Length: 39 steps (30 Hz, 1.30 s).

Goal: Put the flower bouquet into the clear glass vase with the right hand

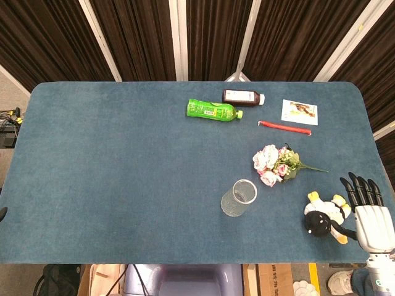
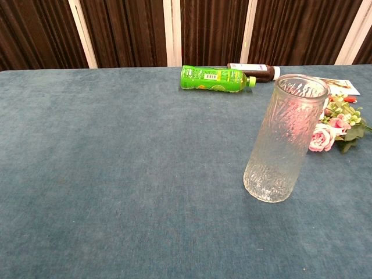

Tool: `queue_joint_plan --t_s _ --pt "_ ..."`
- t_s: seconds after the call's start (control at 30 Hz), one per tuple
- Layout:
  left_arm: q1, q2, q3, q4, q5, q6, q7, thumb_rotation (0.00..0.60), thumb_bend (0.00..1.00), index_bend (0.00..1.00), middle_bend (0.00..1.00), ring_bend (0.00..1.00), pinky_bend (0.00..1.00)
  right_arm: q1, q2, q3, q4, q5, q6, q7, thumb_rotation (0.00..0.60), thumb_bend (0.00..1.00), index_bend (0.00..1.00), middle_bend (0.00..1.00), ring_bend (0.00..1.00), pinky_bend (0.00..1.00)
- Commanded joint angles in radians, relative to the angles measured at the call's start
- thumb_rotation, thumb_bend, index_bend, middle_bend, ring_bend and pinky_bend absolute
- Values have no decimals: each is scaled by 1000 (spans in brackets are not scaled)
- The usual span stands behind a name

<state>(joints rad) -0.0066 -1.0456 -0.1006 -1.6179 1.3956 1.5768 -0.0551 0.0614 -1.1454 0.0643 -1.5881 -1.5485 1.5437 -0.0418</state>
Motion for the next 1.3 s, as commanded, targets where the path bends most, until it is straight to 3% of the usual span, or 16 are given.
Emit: queue_joint_plan --t_s 0.03,0.67,1.03,1.3 --pt "-3 6 10 -8 10 -16 4 600 307 111 0 0 37 2 -2 0 -12 5 -7 -4 600 130 99 32 48 2" --pt "-7 -8 -7 10 15 -1 -9 600 307 109 0 0 37 -17 13 2 -38 28 3 15 600 130 99 32 48 0" --pt "9 -4 -11 20 43 42 -59 600 305 106 0 0 36 30 11 12 -36 74 -105 59 600 130 99 32 47 0" --pt "15 -6 -11 18 52 59 -51 600 305 106 0 0 36 154 36 63 -29 146 -305 75 600 130 99 32 48 0"
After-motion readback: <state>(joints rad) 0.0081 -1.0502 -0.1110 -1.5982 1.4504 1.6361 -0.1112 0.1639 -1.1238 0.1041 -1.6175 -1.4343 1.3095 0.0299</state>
